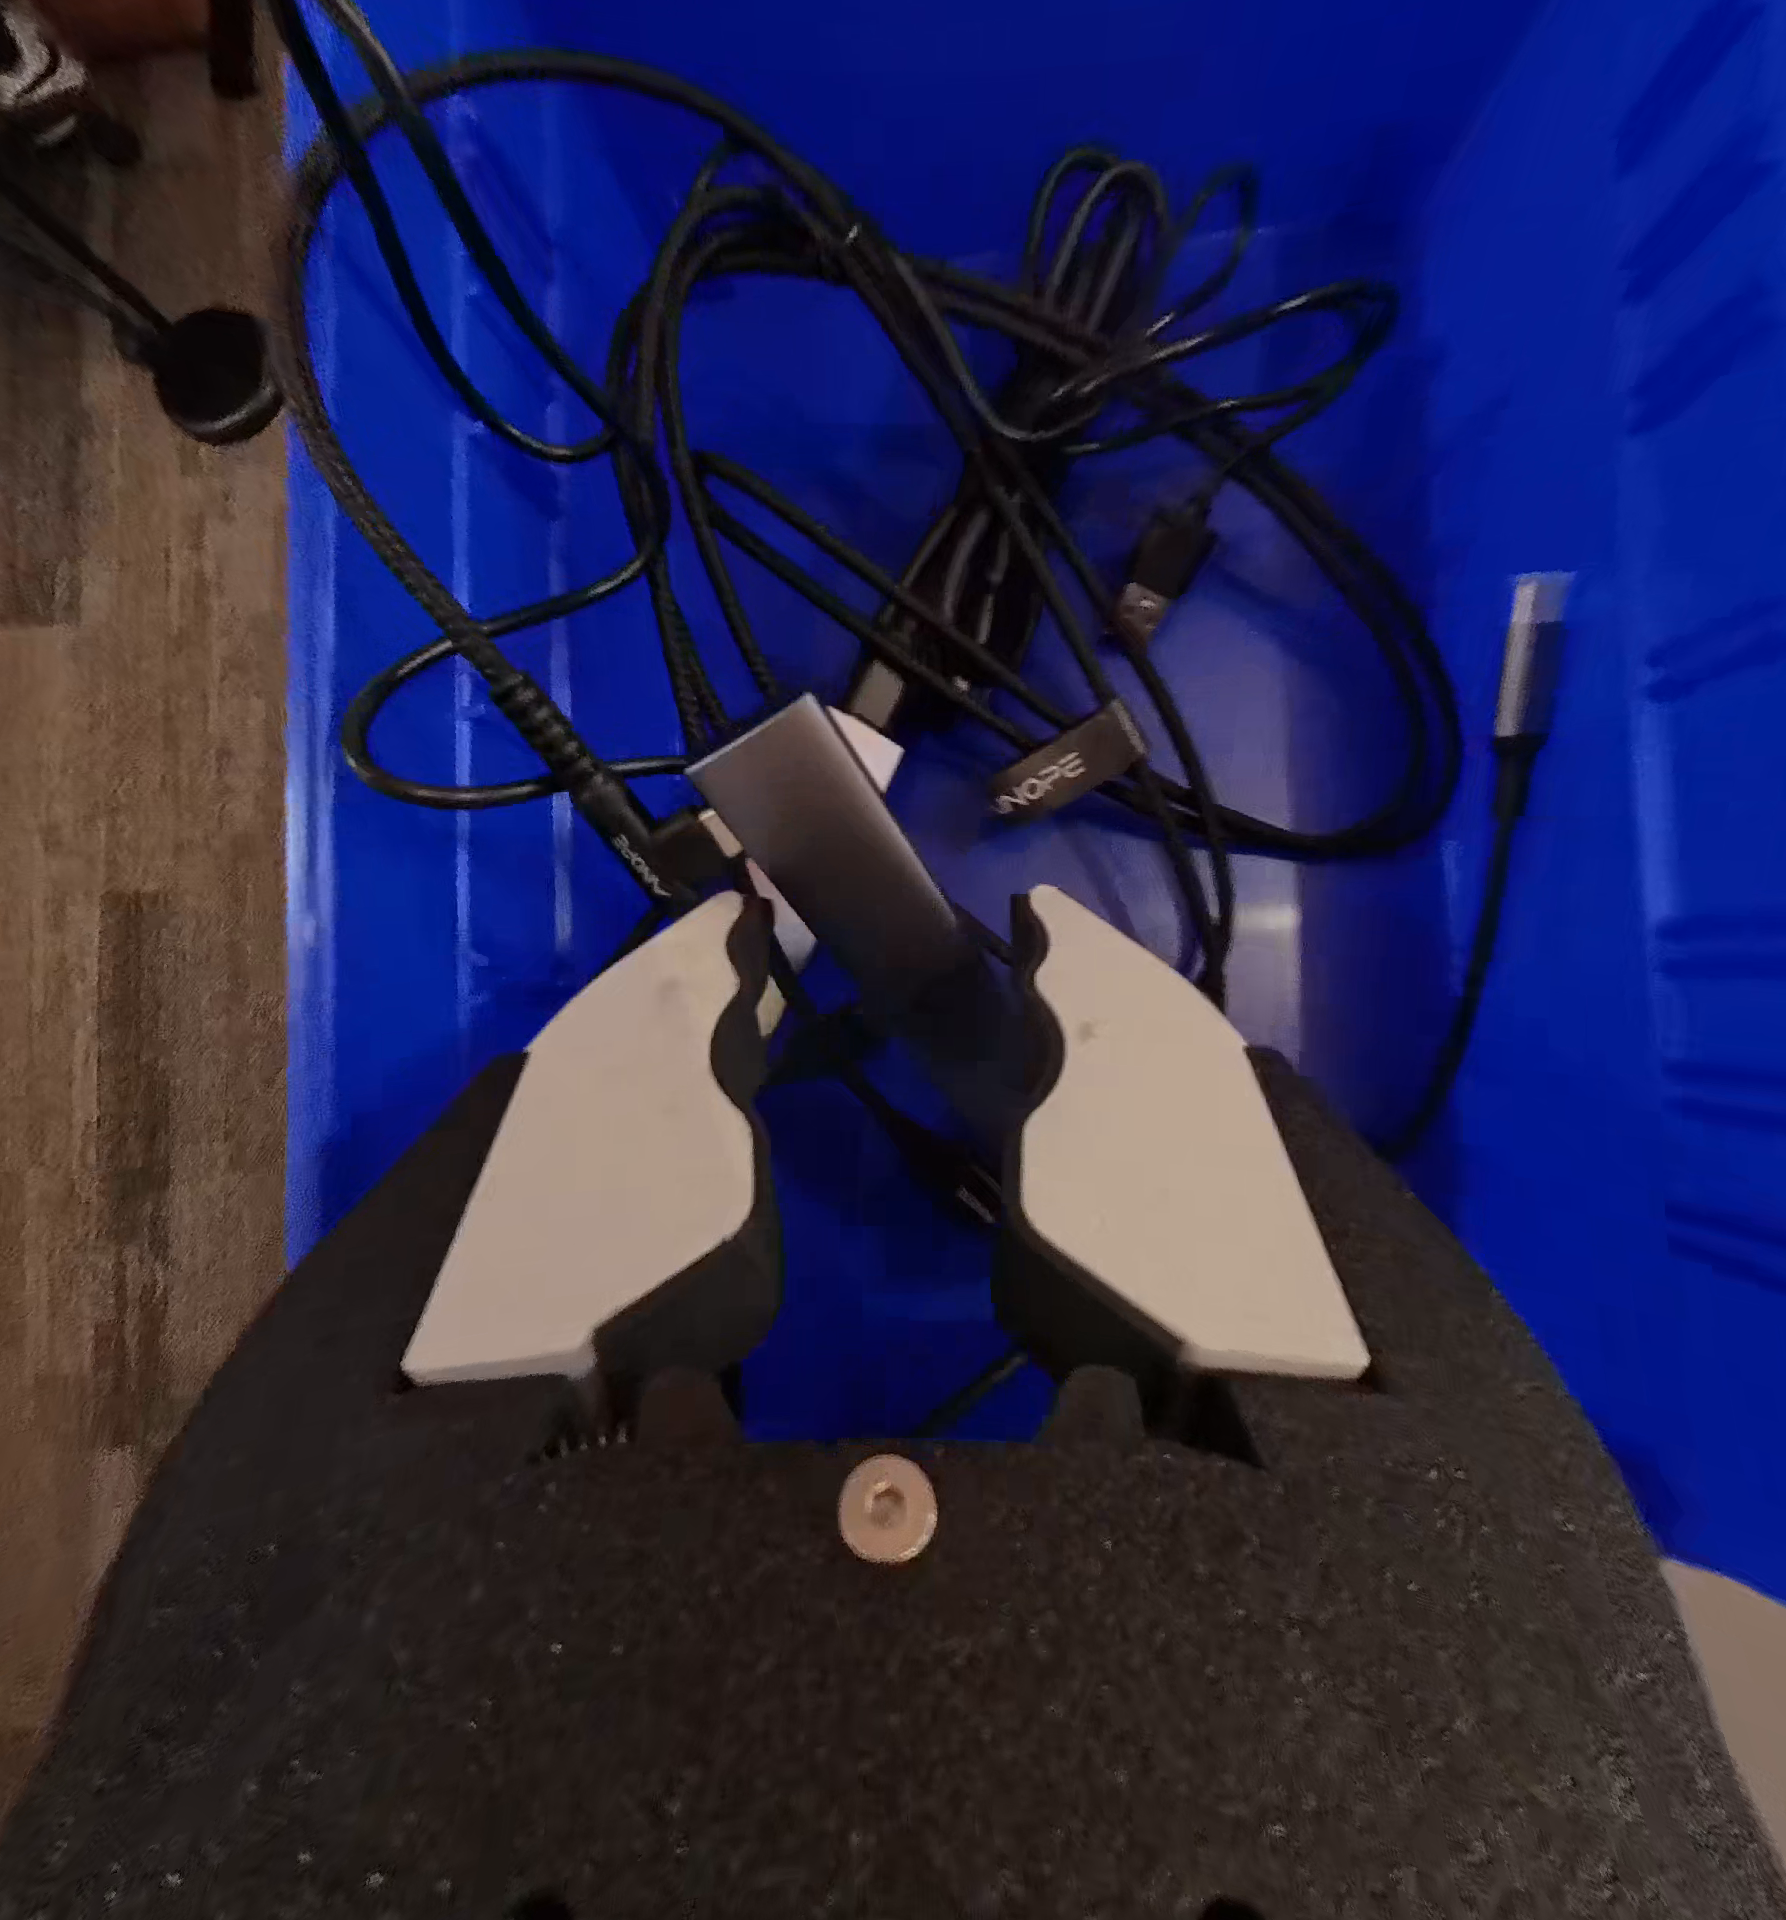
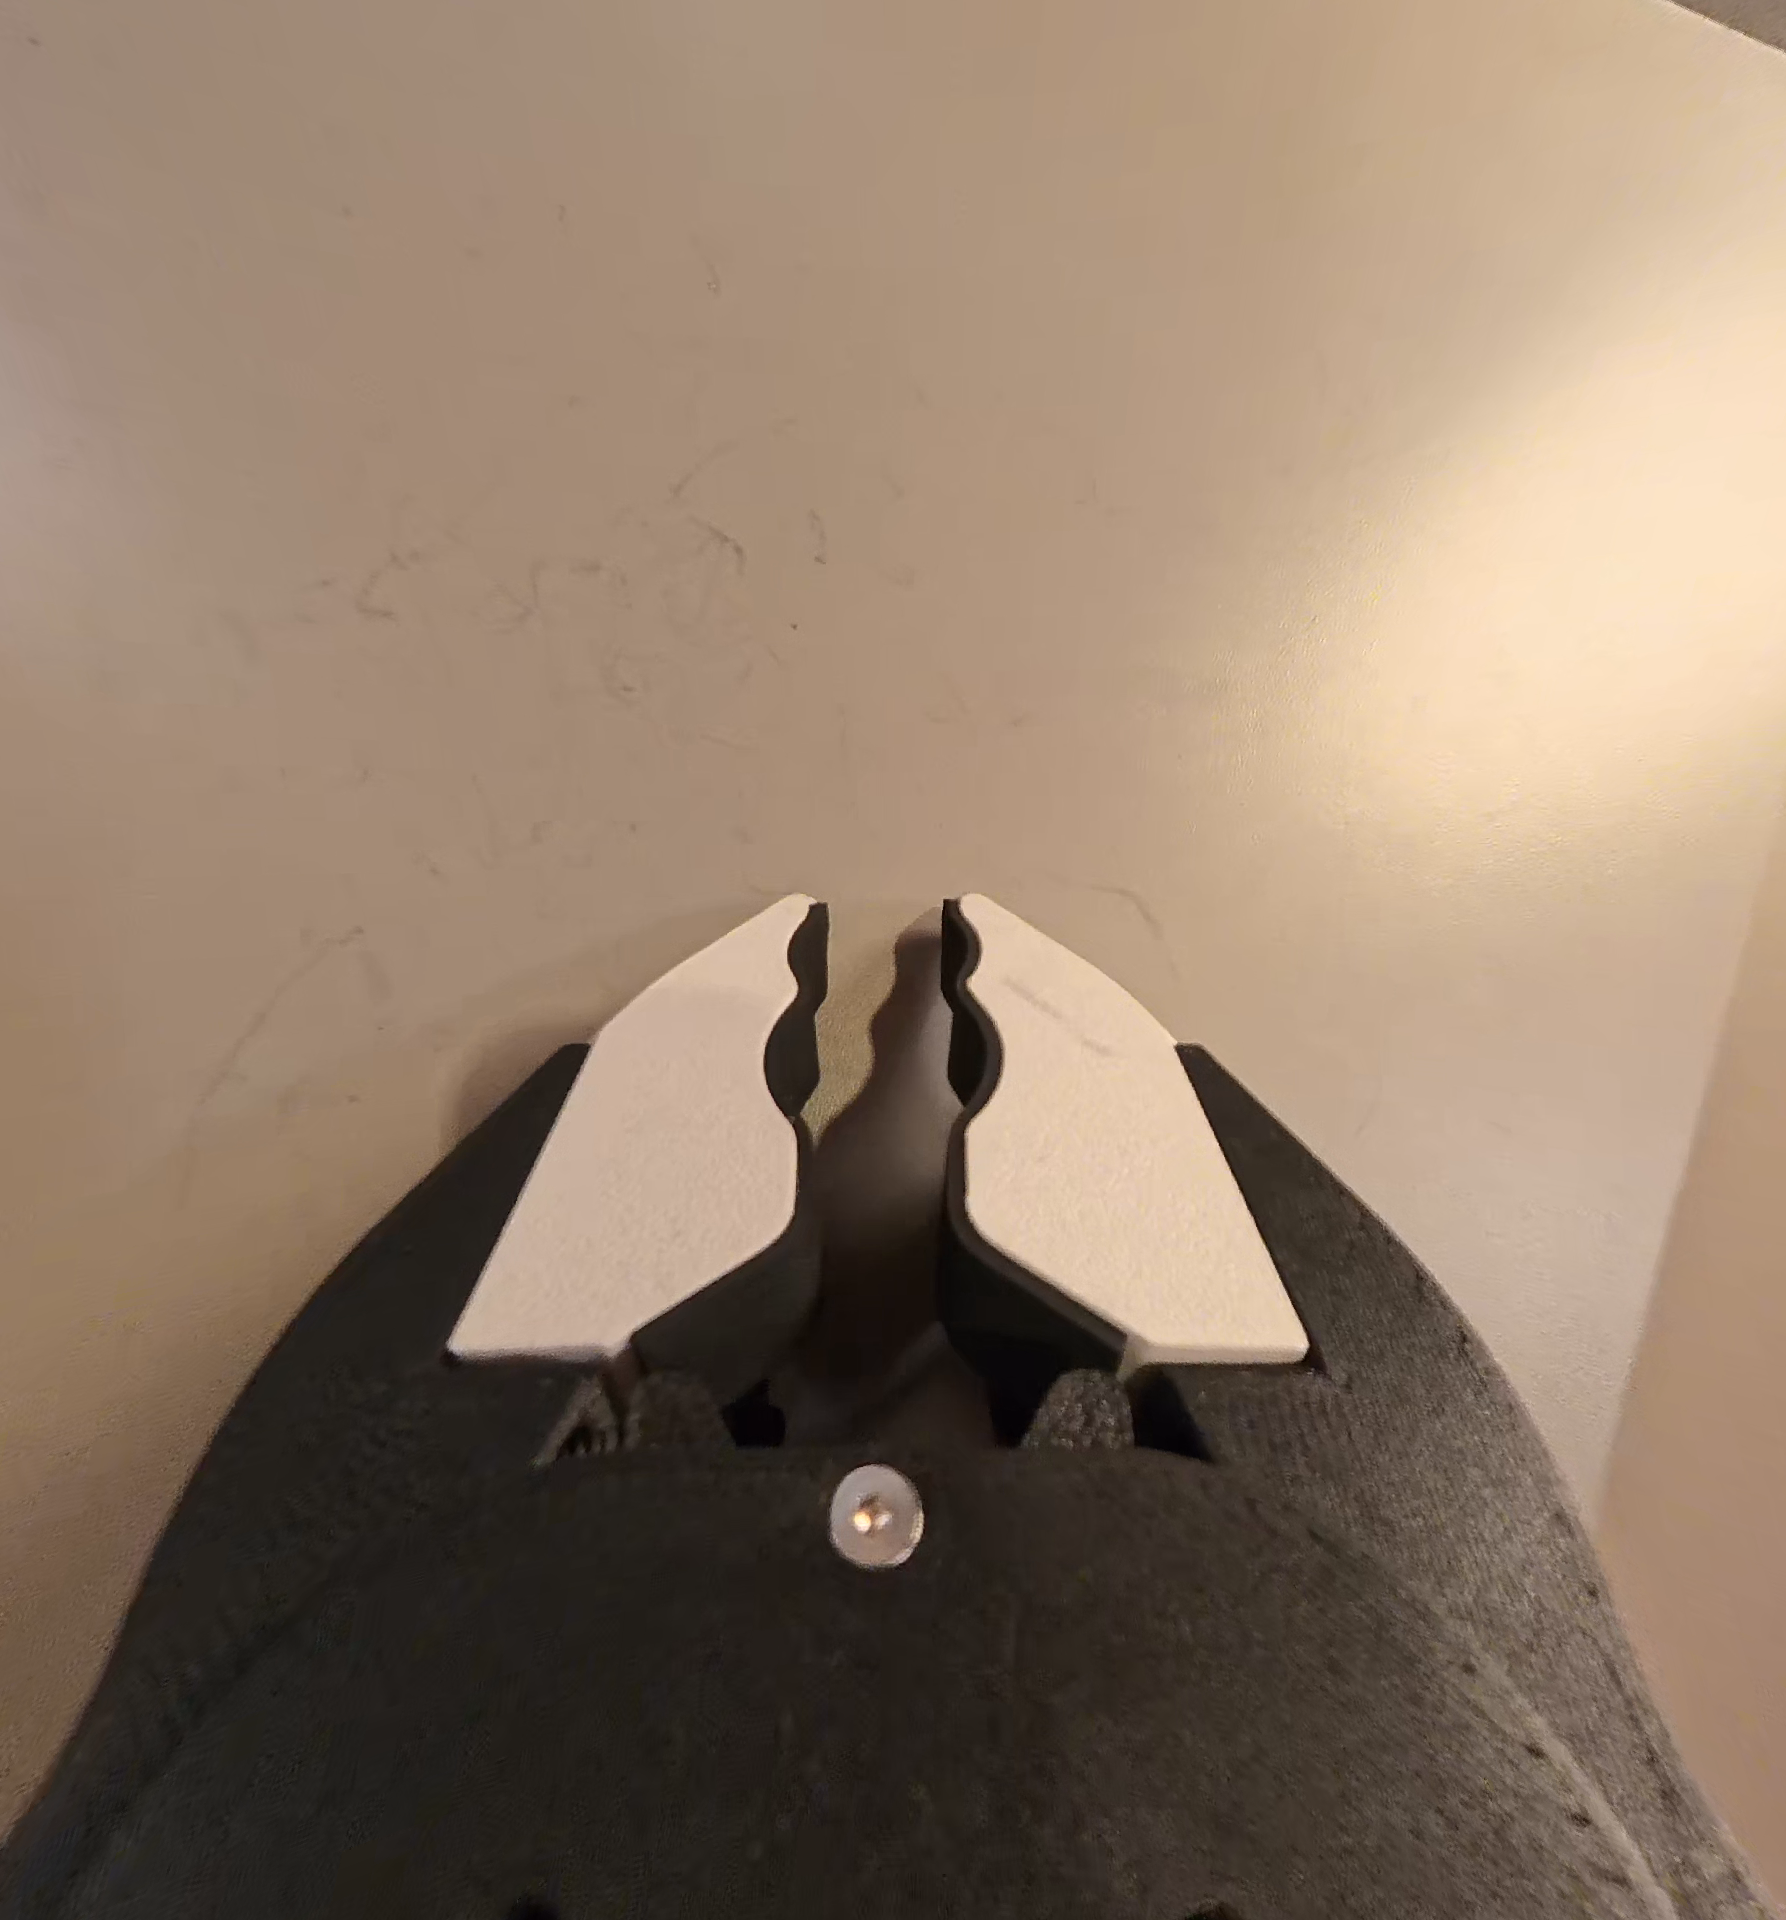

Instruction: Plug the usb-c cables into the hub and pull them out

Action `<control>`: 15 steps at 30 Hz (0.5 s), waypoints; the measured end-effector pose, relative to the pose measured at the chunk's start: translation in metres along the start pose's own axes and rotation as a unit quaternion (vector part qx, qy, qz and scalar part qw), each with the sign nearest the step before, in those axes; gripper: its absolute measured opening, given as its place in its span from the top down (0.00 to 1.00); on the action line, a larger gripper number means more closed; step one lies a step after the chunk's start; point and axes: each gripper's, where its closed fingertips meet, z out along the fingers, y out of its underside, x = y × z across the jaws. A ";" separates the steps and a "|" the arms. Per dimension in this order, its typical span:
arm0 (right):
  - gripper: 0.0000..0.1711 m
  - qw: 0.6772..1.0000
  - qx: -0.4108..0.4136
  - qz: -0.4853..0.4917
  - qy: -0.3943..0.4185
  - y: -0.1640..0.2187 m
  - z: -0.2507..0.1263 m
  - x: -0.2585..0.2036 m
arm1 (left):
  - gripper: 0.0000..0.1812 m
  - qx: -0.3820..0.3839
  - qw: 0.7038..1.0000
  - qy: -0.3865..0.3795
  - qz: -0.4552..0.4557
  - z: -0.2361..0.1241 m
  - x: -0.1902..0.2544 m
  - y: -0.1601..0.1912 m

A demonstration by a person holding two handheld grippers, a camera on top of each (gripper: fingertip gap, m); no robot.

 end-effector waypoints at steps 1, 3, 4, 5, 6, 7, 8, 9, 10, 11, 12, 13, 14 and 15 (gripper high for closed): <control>0.88 1.000 0.000 0.000 0.001 0.000 0.000 0.000 | 0.76 -0.011 1.000 -0.005 0.000 0.007 -0.002 0.002; 0.88 1.000 0.001 -0.002 0.004 0.000 0.000 0.000 | 0.80 0.004 1.000 -0.016 -0.003 0.012 -0.004 -0.003; 0.88 1.000 0.002 -0.004 0.006 0.000 -0.001 0.000 | 0.80 0.014 1.000 -0.020 -0.003 0.010 -0.003 -0.007; 0.88 1.000 0.002 -0.006 0.008 0.000 -0.001 0.000 | 0.81 0.026 0.999 -0.024 0.001 0.006 -0.001 -0.011; 0.88 1.000 0.003 -0.009 0.010 -0.001 -0.001 0.000 | 0.82 0.041 0.999 -0.033 0.006 0.000 -0.001 -0.016; 0.88 1.000 0.004 -0.013 0.012 -0.001 -0.001 0.000 | 0.83 0.058 0.997 -0.044 0.010 -0.009 -0.002 -0.022; 0.88 1.000 0.005 -0.016 0.014 -0.001 -0.001 0.000 | 0.84 0.076 0.996 -0.054 0.016 -0.020 -0.002 -0.030; 0.89 1.000 0.006 -0.018 0.015 -0.001 -0.002 -0.001 | 0.85 0.094 0.993 -0.064 0.020 -0.033 -0.003 -0.038; 0.89 1.000 0.007 -0.020 0.016 -0.001 -0.002 -0.001 | 0.86 0.116 0.990 -0.073 0.025 -0.048 -0.003 -0.048; 0.89 1.000 0.007 -0.020 0.016 -0.001 -0.002 -0.001 | 0.86 0.138 0.987 -0.078 0.028 -0.063 -0.003 -0.059; 0.89 1.000 0.006 -0.020 0.016 -0.001 -0.002 -0.001 | 0.86 0.162 0.983 -0.083 0.031 -0.080 -0.002 -0.069; 0.89 1.000 0.006 -0.019 0.015 -0.001 -0.001 -0.001 | 0.86 0.187 0.978 -0.087 0.036 -0.097 0.000 -0.080; 0.89 1.000 0.006 -0.018 0.013 -0.001 -0.001 -0.001 | 0.86 0.213 0.972 -0.088 0.041 -0.115 0.003 -0.091; 0.89 1.000 0.005 -0.016 0.012 -0.001 -0.001 -0.001 | 0.86 0.238 0.966 -0.090 0.050 -0.132 0.006 -0.102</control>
